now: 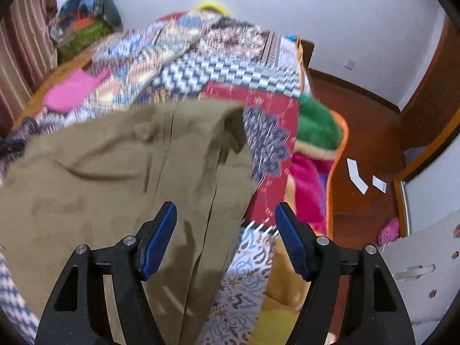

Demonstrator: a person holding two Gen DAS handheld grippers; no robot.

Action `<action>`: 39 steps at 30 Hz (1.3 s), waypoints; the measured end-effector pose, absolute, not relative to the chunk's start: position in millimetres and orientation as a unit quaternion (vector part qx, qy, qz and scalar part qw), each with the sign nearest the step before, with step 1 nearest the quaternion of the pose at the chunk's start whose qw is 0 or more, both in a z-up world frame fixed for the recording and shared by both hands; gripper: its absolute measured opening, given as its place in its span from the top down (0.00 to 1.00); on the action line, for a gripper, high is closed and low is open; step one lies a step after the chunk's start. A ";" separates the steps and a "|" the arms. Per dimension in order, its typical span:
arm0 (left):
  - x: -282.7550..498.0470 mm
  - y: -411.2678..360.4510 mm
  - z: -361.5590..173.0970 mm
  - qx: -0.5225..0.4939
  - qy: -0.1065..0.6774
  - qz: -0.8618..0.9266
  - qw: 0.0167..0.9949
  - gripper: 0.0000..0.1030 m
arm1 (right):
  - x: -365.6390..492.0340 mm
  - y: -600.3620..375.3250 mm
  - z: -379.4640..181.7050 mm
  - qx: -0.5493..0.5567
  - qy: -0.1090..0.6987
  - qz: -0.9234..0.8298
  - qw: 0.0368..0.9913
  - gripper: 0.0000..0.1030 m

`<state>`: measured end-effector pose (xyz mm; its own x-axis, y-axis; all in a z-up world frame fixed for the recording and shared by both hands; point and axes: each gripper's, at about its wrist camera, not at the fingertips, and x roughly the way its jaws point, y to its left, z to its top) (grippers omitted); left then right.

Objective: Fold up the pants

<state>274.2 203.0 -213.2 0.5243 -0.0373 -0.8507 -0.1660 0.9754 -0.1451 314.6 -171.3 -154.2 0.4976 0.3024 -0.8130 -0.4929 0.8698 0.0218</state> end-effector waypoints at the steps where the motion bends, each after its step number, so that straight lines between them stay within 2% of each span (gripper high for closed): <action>1: 279.0 204.8 -211.8 -0.106 0.483 0.039 0.868 0.81 | 318.6 -173.0 -150.3 -0.099 0.441 0.232 0.861 0.35; 3: 290.4 206.6 -210.6 -0.110 0.481 0.041 0.869 0.80 | 331.5 -174.1 -142.8 -0.082 0.433 0.229 0.868 0.35; 11: 316.0 189.1 -229.2 -0.082 0.499 0.031 0.862 0.59 | 388.1 -158.6 -150.0 -0.002 0.443 0.260 0.858 0.35; 17: 320.6 189.0 -242.9 -0.085 0.502 0.038 0.860 0.55 | 412.4 -137.0 -178.2 0.013 0.477 0.287 0.831 0.36; 20: 321.5 188.8 -247.1 -0.084 0.505 0.039 0.858 0.55 | 409.0 -131.1 -188.0 0.015 0.486 0.313 0.816 0.50; 22: 321.8 186.6 -249.8 -0.077 0.505 0.042 0.859 0.55 | 405.1 -128.1 -191.9 0.012 0.486 0.324 0.812 0.66; 24: 323.0 184.3 -253.2 -0.072 0.506 0.045 0.858 0.55 | 403.1 -127.4 -192.2 0.007 0.475 0.324 0.818 0.70; 27: 326.5 181.5 -256.2 -0.061 0.510 0.052 0.857 0.55 | 401.4 -127.6 -188.2 0.000 0.459 0.318 0.830 0.89; 35: 327.9 164.7 -259.7 0.005 0.502 0.074 0.861 0.55 | 389.7 -128.1 -175.8 -0.033 0.414 0.285 0.864 0.93; 39: 329.7 168.3 -263.4 -0.003 0.508 0.072 0.859 0.55 | 398.0 -137.3 -176.3 -0.035 0.419 0.259 0.869 0.94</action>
<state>329.7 168.3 -263.4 0.4742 0.1196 -0.8722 -0.1262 0.9897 0.0671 398.0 -137.3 -176.3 0.5138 0.4215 -0.7473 -0.4802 0.8631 0.1567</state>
